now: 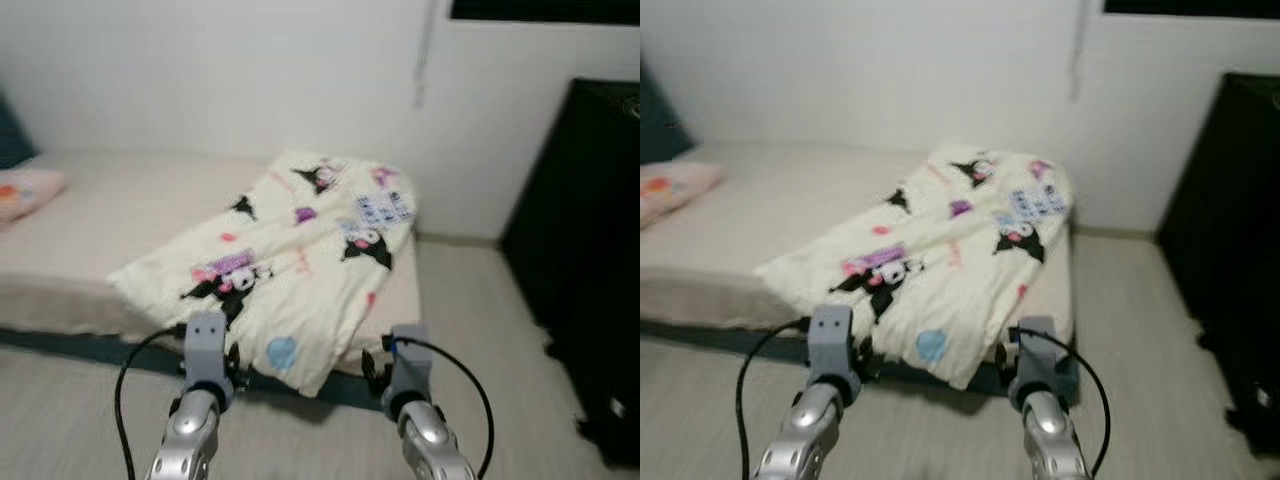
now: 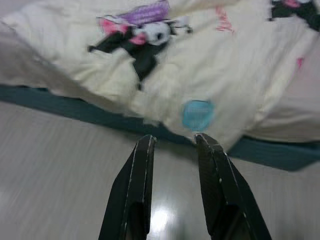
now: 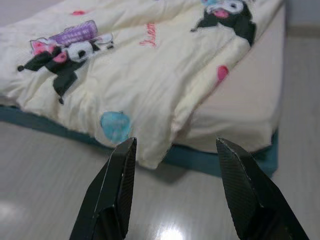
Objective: Clean up the room
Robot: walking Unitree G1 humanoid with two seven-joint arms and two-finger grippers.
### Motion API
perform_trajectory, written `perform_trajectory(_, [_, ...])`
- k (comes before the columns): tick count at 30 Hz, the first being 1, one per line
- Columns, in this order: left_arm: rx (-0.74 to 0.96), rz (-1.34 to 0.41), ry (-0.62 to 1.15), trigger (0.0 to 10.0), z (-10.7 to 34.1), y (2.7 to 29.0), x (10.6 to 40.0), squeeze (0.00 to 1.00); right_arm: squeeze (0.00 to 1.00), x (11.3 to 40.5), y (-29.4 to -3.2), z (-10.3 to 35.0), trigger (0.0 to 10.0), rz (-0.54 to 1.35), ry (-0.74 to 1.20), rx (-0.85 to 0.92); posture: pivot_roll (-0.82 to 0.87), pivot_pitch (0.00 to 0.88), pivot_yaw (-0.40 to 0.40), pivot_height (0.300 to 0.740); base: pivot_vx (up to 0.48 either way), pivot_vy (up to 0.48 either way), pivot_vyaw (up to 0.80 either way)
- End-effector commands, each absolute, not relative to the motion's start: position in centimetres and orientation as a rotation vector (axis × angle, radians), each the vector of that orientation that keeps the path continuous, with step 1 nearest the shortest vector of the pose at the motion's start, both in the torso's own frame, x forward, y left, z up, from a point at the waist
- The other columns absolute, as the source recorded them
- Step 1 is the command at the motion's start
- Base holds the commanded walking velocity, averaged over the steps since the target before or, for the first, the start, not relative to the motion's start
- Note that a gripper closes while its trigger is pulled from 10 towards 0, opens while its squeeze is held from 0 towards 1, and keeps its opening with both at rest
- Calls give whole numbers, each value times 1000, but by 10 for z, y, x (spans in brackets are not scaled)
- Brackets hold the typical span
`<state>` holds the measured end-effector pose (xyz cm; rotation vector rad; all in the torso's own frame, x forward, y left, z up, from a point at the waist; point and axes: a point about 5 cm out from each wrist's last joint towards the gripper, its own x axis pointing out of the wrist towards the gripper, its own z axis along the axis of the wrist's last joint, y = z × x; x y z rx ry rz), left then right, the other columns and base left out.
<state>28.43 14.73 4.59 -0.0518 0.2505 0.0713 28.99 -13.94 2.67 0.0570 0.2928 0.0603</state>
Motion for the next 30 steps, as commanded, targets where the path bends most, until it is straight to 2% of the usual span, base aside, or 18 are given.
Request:
perform_trajectory(1, [-43, 65, 246, 10000, 48, 147, 286, 0, 0, 288, -140, 25, 10000, 51, 300, 73, -8, 64, 10, 740, 0, -480, 0])
perform_trajectory(11, [-38, 64, 251, 10000, 47, 147, 285, 0, 0, 288, -140, 25, 10000, 41, 297, 90, -6, 70, 12, 740, 0, -444, 0])
perform_trajectory(21, [-72, -5, 233, 10000, 49, 144, 283, 0, 0, 287, -140, 24, 10000, 40, 297, 92, -6, 73, 13, 740, 0, 0, 0])
perform_trajectory(28, [-85, -18, 252, 10000, 47, 143, 282, 0, 0, 287, -140, 24, 10000, 40, 297, 94, -6, 73, 16, 740, 0, 437, 0])
perform_trajectory(30, [-80, -11, 252, 10000, 48, 143, 283, 0, 0, 287, -140, 24, 10000, 40, 297, 94, -4, 75, 16, 740, 0, 0, 0])
